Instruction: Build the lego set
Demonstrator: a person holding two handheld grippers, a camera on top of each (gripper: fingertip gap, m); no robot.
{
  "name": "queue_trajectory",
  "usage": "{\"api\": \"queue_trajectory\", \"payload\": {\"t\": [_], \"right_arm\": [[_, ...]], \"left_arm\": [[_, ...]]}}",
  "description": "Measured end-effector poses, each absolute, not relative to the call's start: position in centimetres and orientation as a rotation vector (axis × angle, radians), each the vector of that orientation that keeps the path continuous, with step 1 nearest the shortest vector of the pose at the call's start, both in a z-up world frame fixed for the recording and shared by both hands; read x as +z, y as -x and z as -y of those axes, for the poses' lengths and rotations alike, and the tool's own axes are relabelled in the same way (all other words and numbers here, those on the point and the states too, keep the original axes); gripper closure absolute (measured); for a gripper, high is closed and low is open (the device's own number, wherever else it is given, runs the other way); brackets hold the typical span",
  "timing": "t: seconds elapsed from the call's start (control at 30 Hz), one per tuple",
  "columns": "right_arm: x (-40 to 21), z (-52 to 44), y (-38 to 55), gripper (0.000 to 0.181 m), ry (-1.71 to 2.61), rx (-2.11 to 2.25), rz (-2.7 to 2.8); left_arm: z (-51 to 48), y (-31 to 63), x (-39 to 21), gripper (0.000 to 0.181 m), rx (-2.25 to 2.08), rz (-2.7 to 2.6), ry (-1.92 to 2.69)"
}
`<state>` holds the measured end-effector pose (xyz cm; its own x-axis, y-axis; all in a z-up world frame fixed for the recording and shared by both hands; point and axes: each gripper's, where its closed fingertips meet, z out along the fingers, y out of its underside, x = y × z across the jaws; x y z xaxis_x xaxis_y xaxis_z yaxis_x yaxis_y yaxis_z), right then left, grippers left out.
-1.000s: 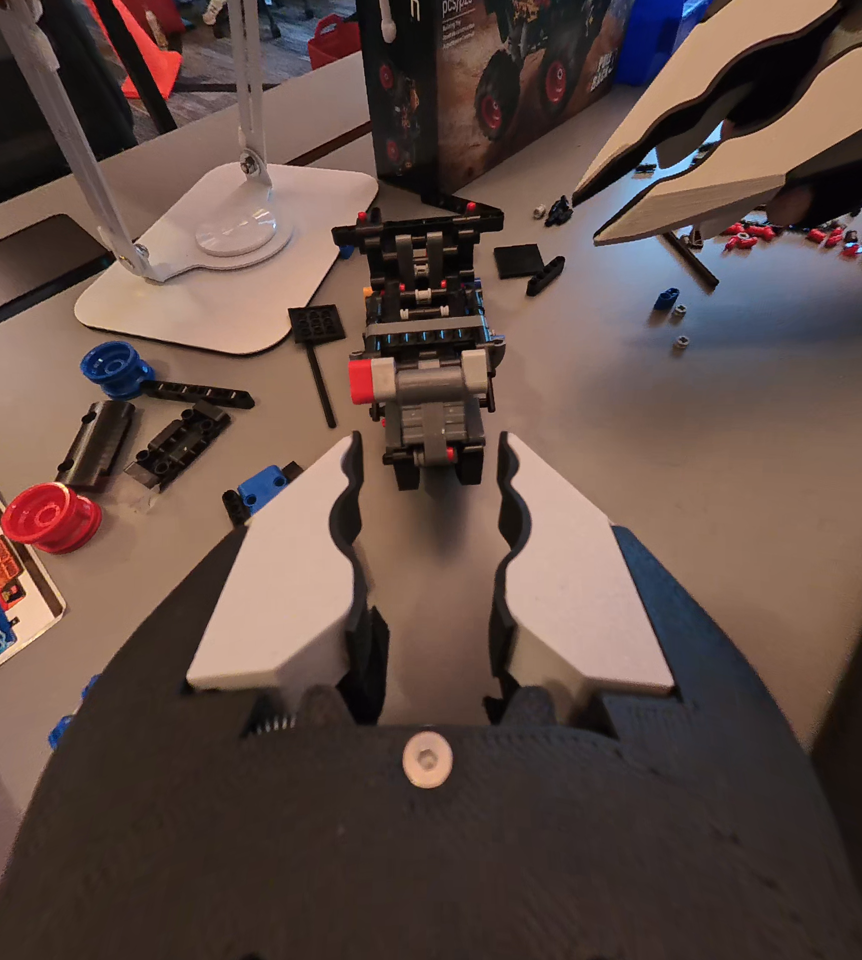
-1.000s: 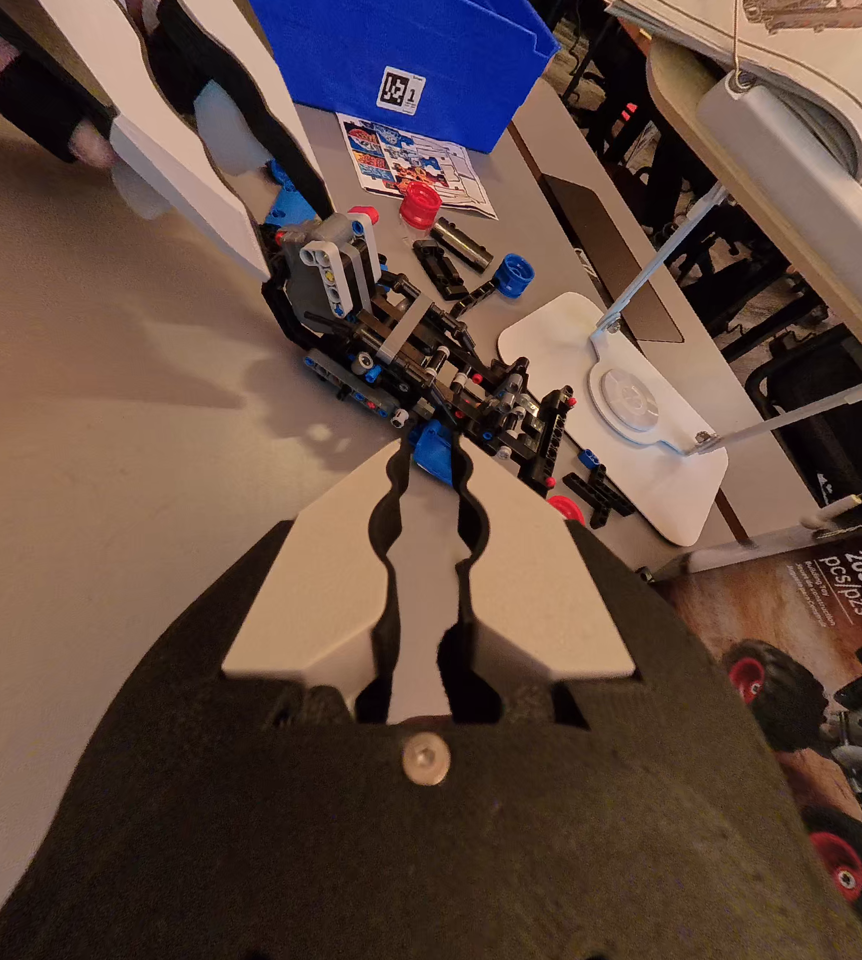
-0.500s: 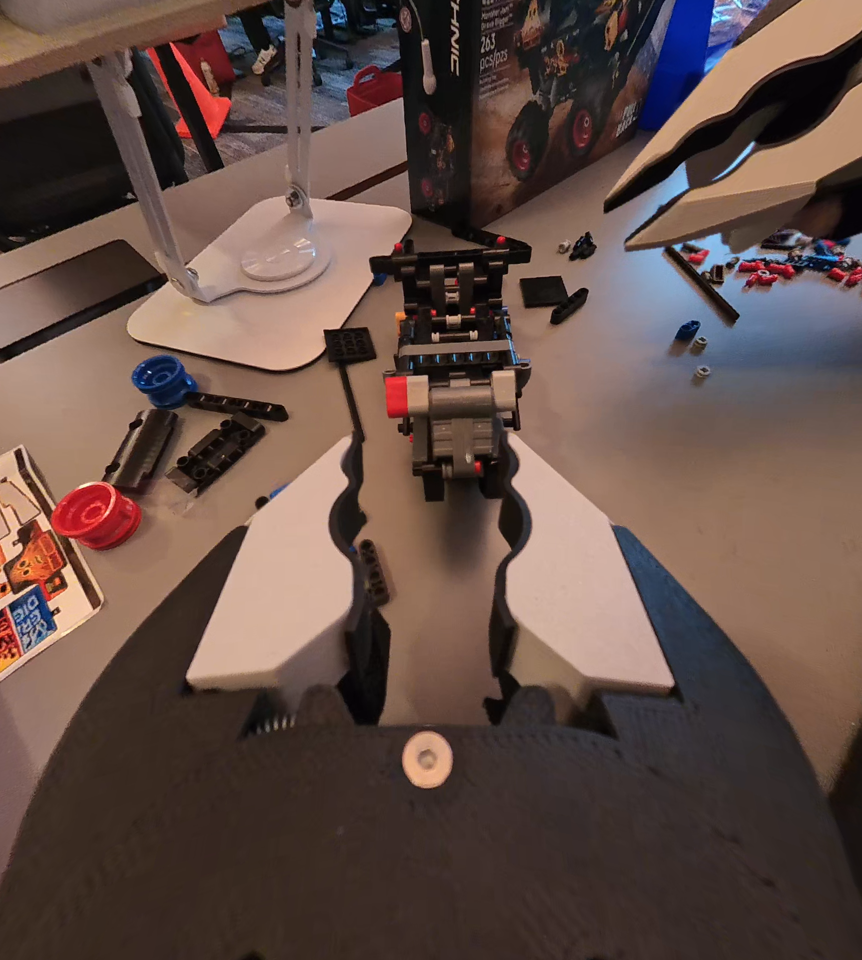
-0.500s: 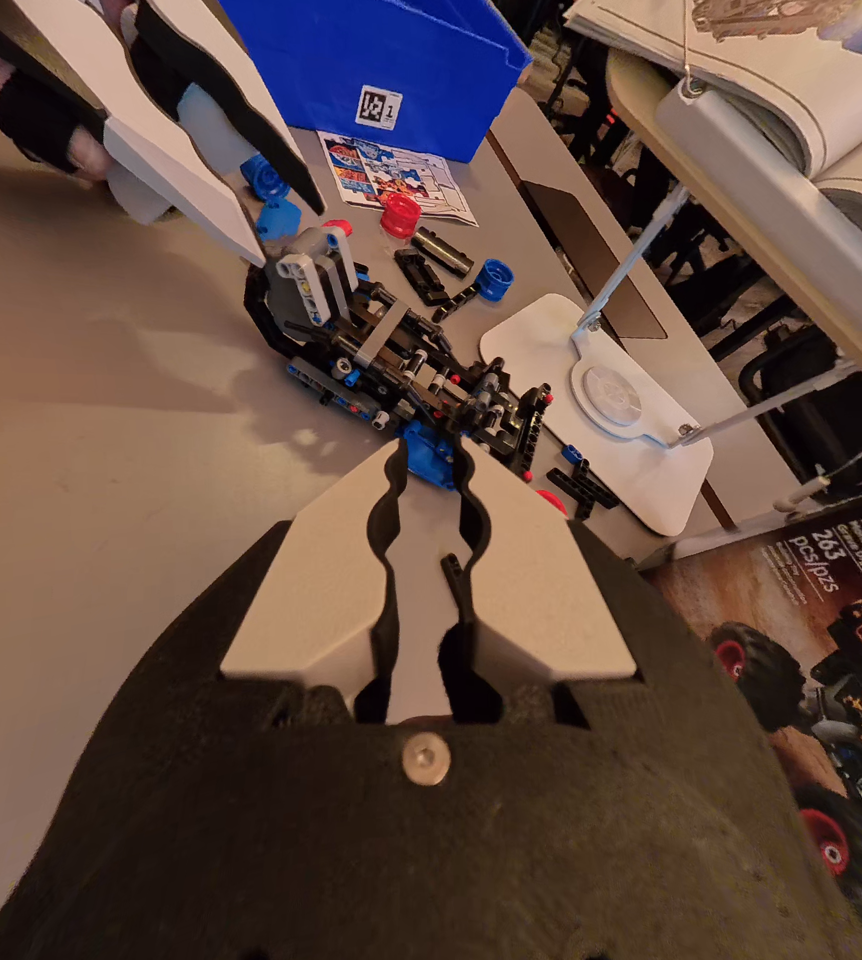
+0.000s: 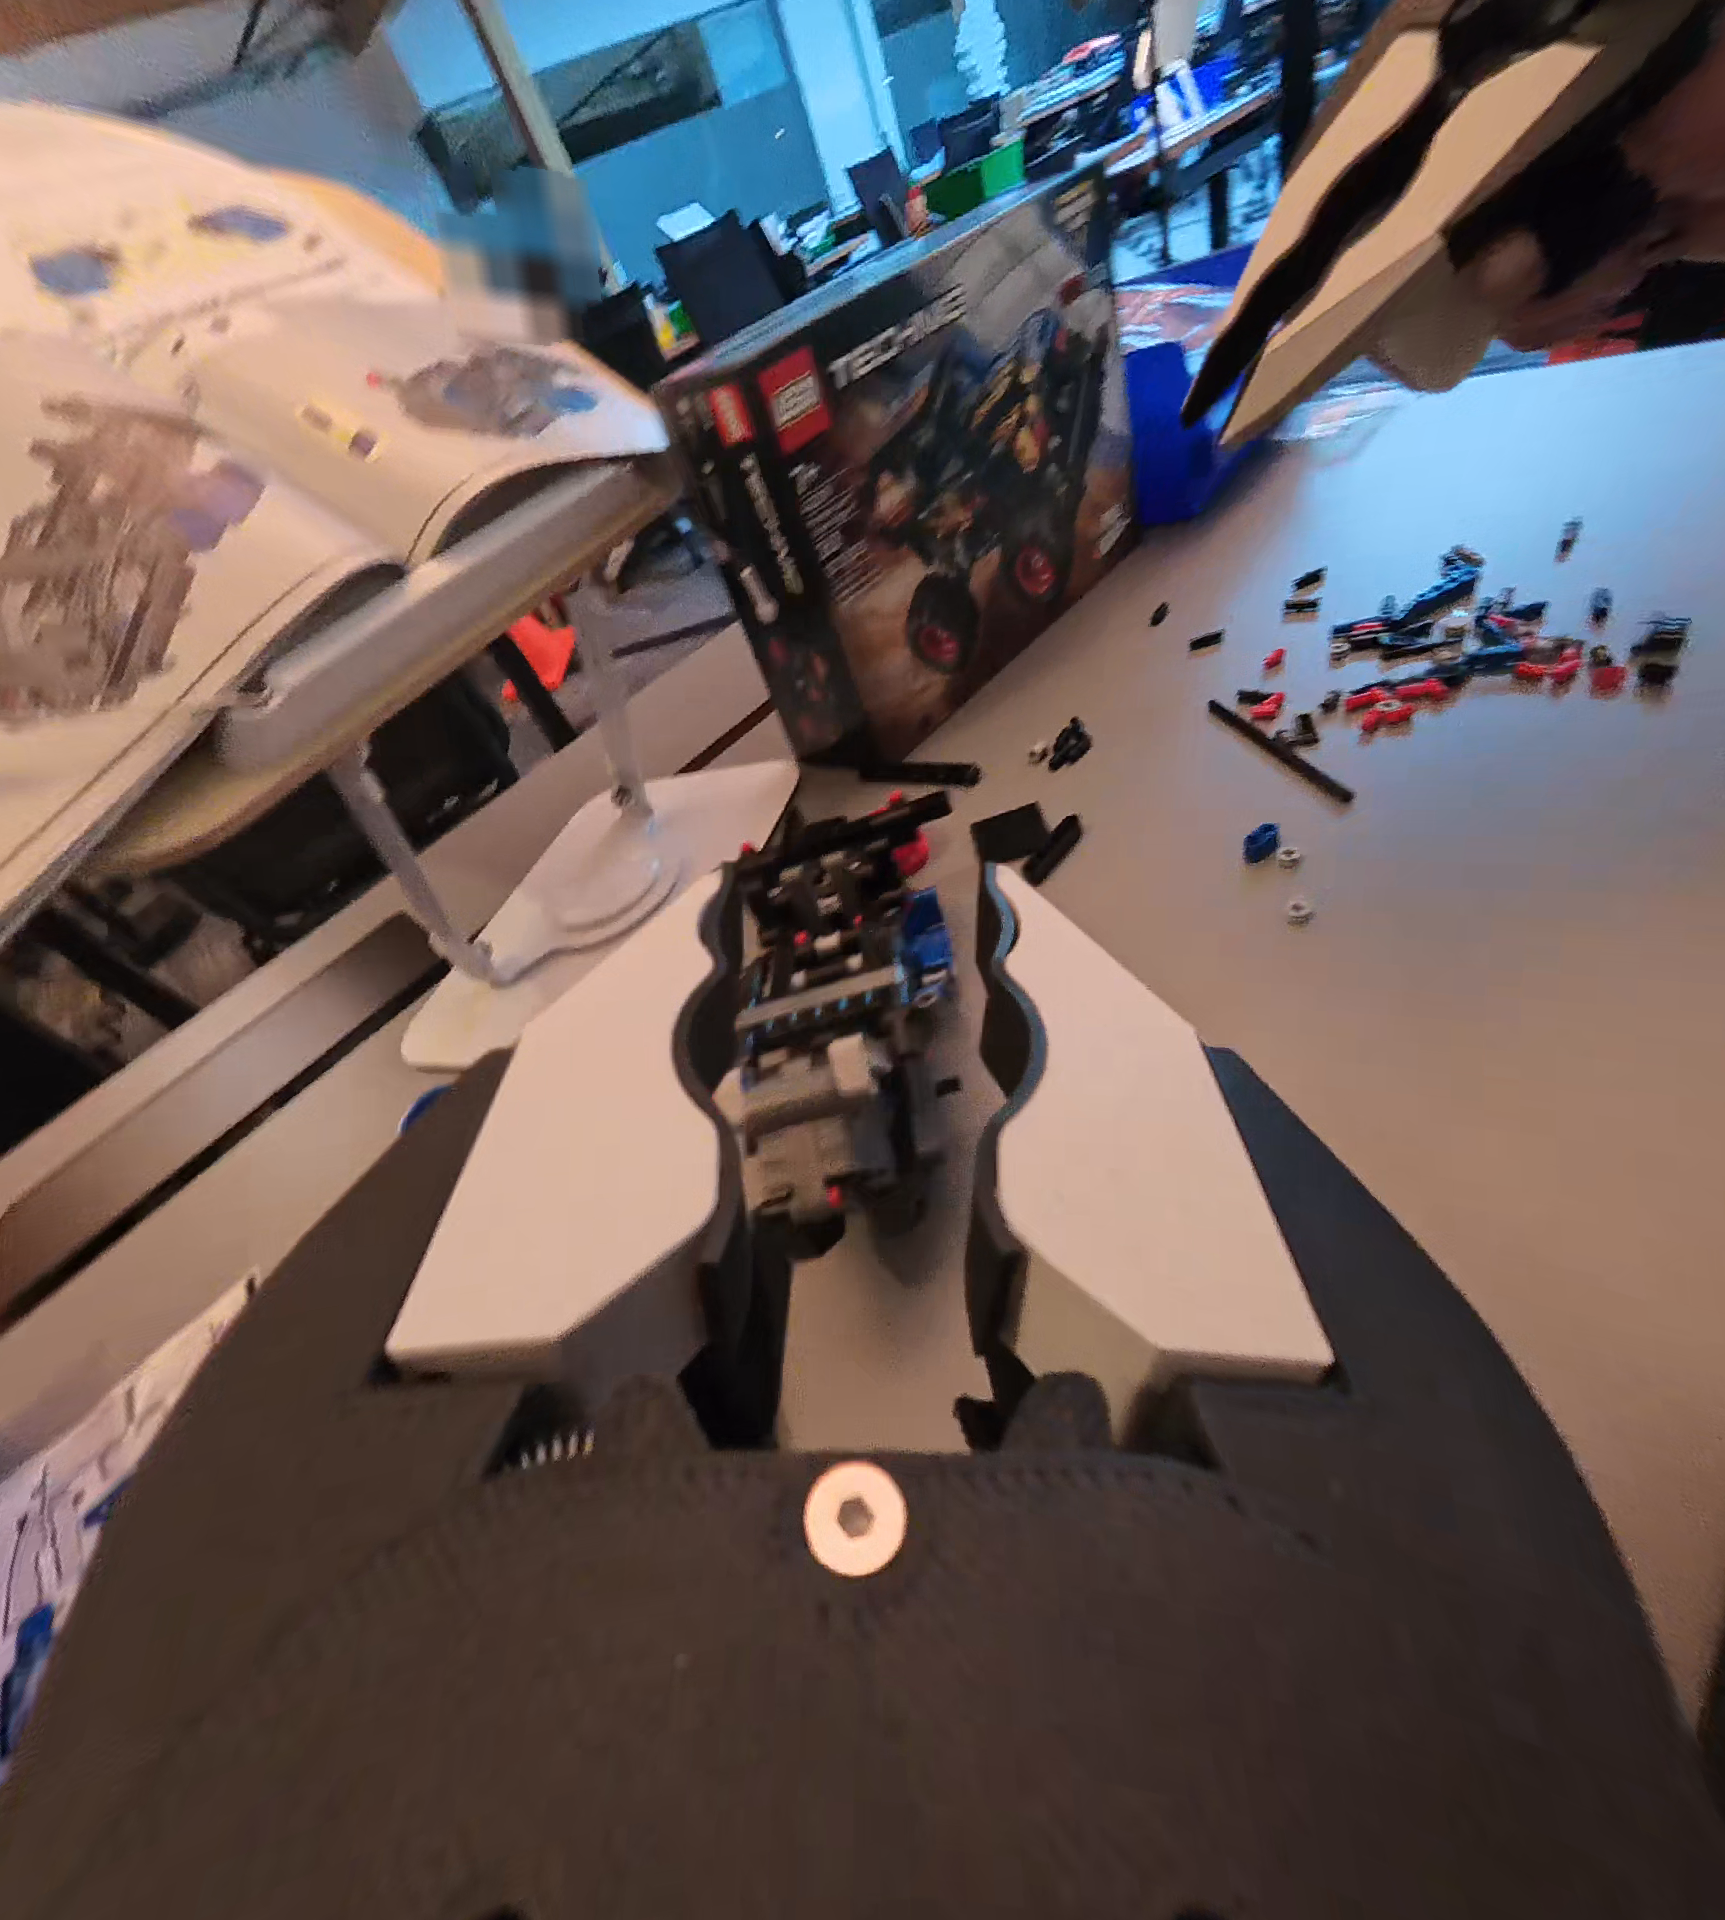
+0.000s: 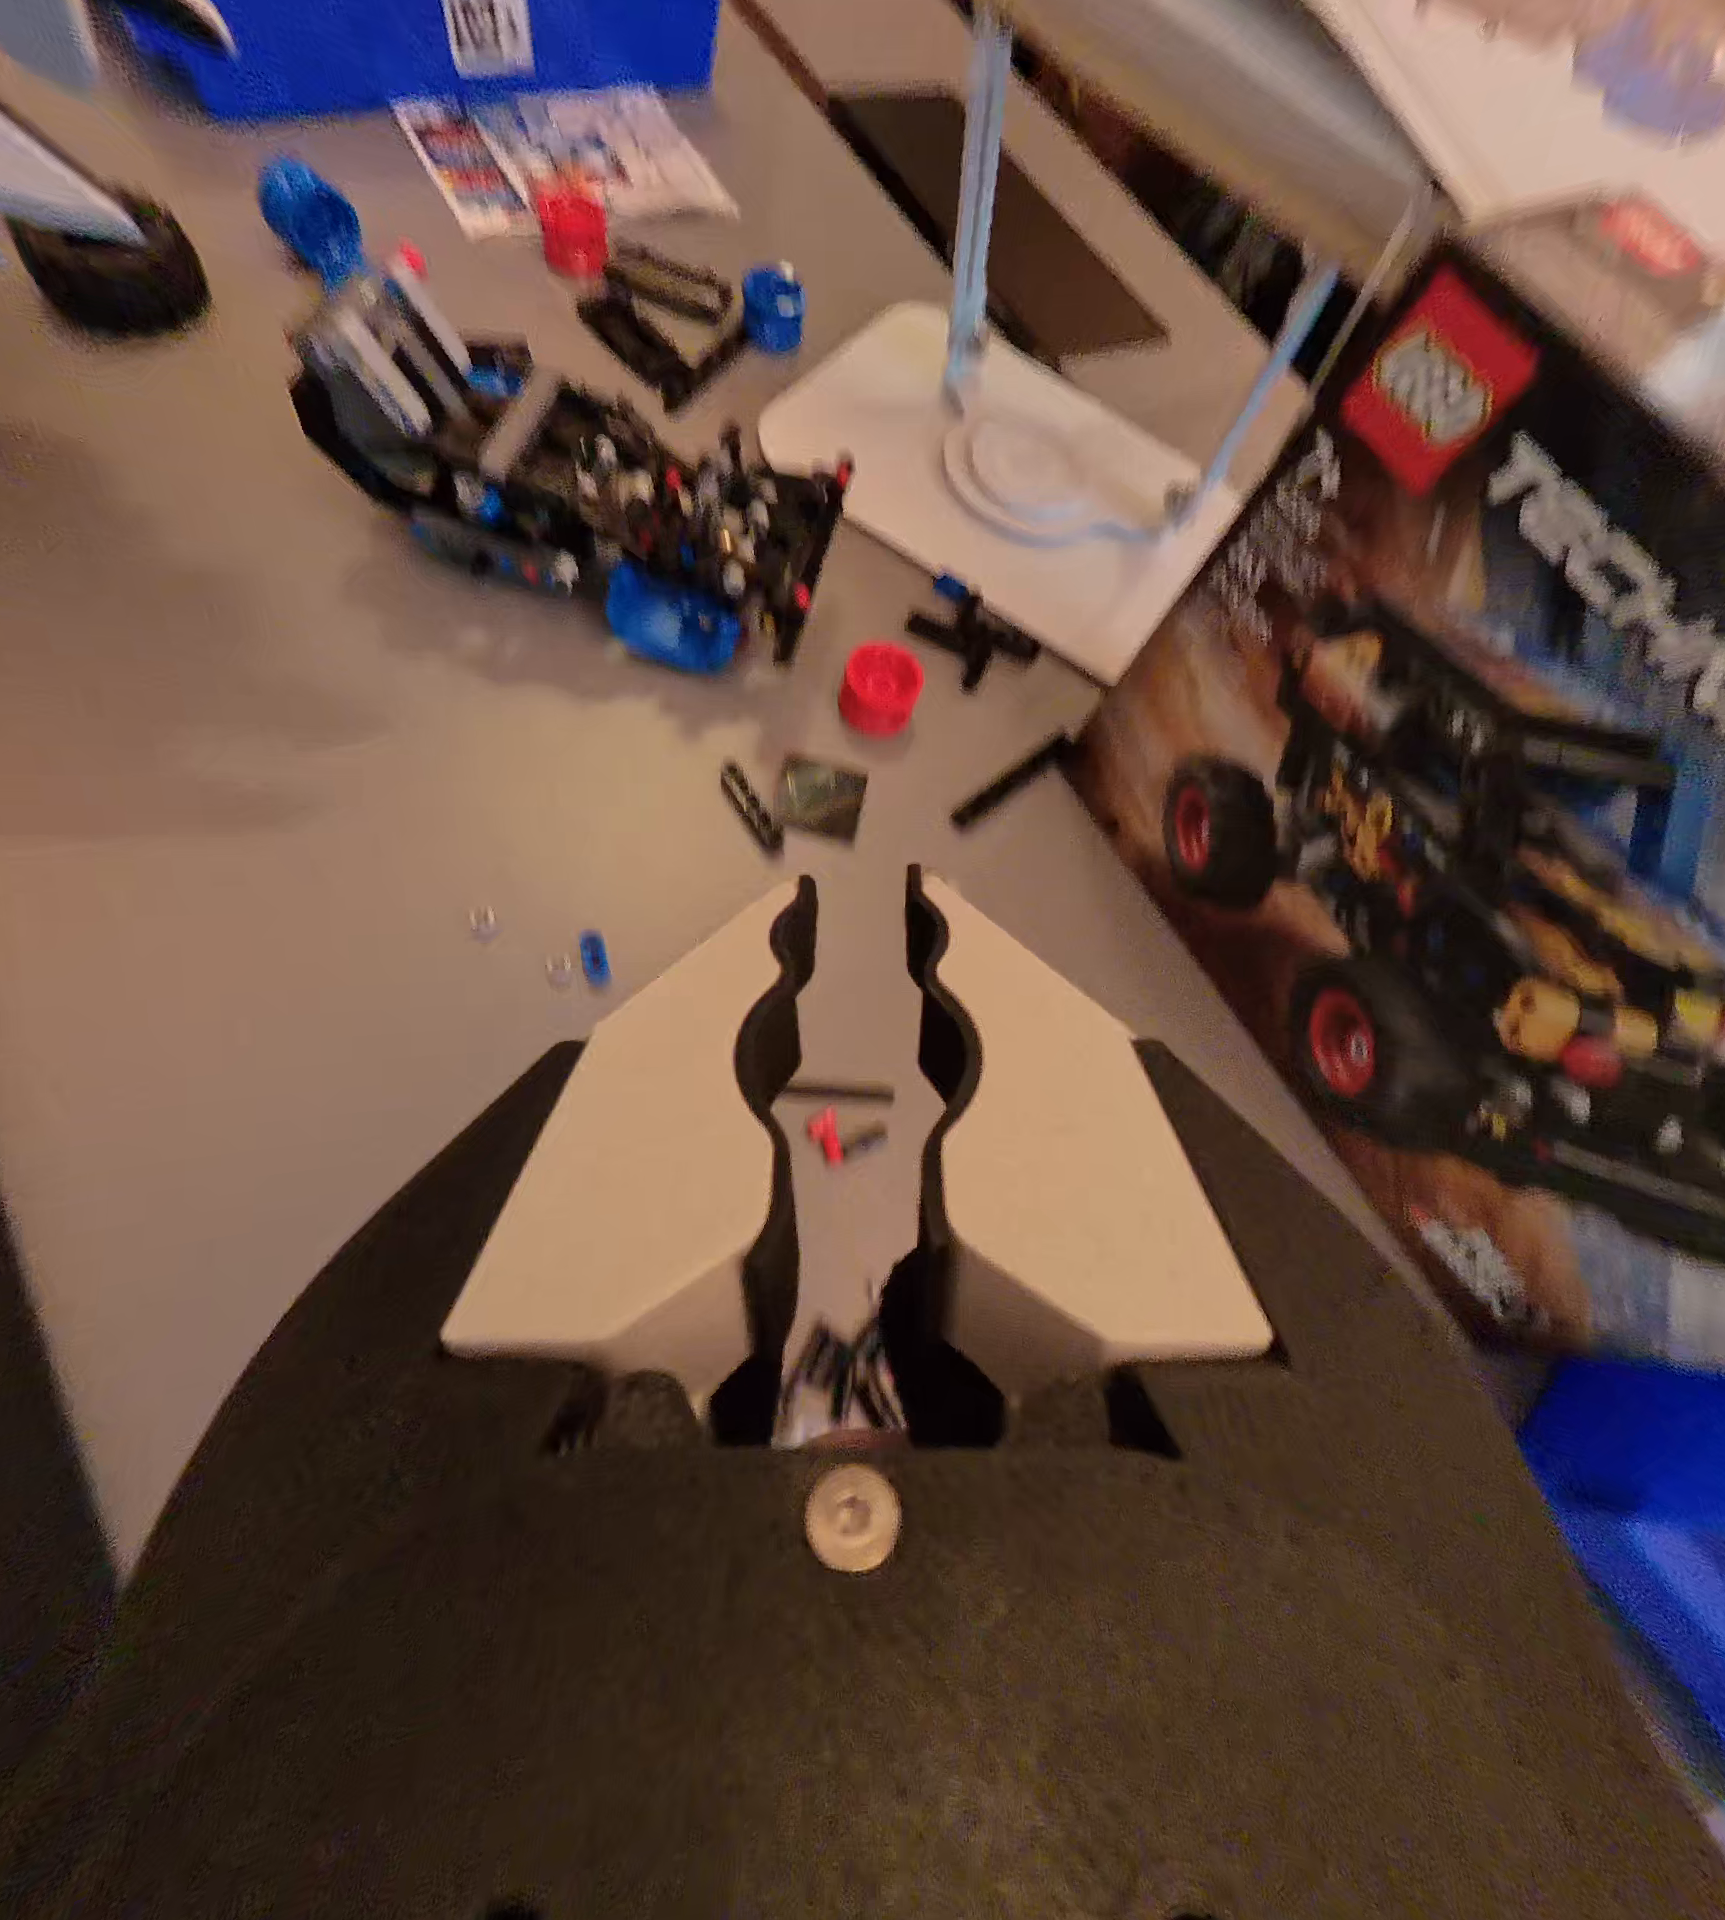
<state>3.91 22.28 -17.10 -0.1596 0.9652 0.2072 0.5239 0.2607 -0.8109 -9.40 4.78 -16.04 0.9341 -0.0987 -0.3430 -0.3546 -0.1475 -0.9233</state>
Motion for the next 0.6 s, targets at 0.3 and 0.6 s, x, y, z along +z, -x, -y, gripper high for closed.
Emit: {"api": "queue_trajectory", "payload": {"t": [0.3, 0.6], "right_arm": [[-22.9, -20.8, -9.7, 0.170, 1.471, 0.651, 1.968], [-23.8, -22.5, -11.7, 0.171, 1.537, 0.614, 1.877]], "left_arm": [[-8.2, 0.5, -20.3, 0.136, 0.061, -0.629, 1.853], [-14.1, -2.5, -26.1, 0.155, 0.019, -0.774, 2.122]]}}
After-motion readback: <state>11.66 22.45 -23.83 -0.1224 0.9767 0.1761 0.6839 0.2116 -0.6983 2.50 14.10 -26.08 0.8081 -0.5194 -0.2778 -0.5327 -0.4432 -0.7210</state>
